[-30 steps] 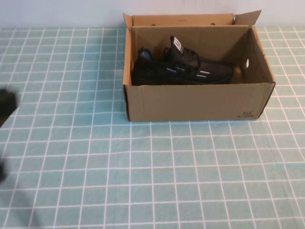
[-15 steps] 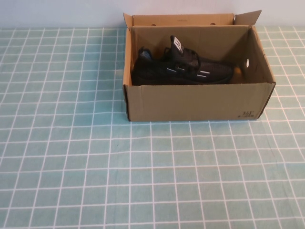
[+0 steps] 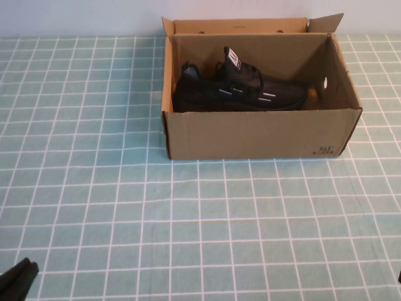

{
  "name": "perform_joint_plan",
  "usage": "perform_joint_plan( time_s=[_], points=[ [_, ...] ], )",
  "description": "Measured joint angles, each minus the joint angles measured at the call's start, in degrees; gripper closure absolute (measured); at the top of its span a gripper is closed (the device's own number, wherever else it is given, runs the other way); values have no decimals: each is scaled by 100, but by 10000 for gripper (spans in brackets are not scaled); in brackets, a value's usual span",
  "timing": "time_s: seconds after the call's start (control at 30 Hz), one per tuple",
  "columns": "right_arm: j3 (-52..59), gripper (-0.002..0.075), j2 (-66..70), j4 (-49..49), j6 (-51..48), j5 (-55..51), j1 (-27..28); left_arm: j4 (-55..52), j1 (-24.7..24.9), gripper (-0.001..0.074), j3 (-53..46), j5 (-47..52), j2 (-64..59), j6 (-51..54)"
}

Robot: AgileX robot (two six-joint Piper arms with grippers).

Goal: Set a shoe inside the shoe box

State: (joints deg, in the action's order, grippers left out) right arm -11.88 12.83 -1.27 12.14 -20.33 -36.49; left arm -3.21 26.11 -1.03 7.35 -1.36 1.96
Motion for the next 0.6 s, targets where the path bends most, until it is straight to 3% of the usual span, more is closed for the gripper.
perform_joint_plan(
  time_s=[0.6],
  points=[
    [278, 734, 0, 181, -9, 197, 0, -43, 0, 738, -51, 396, 0, 0]
  ],
)
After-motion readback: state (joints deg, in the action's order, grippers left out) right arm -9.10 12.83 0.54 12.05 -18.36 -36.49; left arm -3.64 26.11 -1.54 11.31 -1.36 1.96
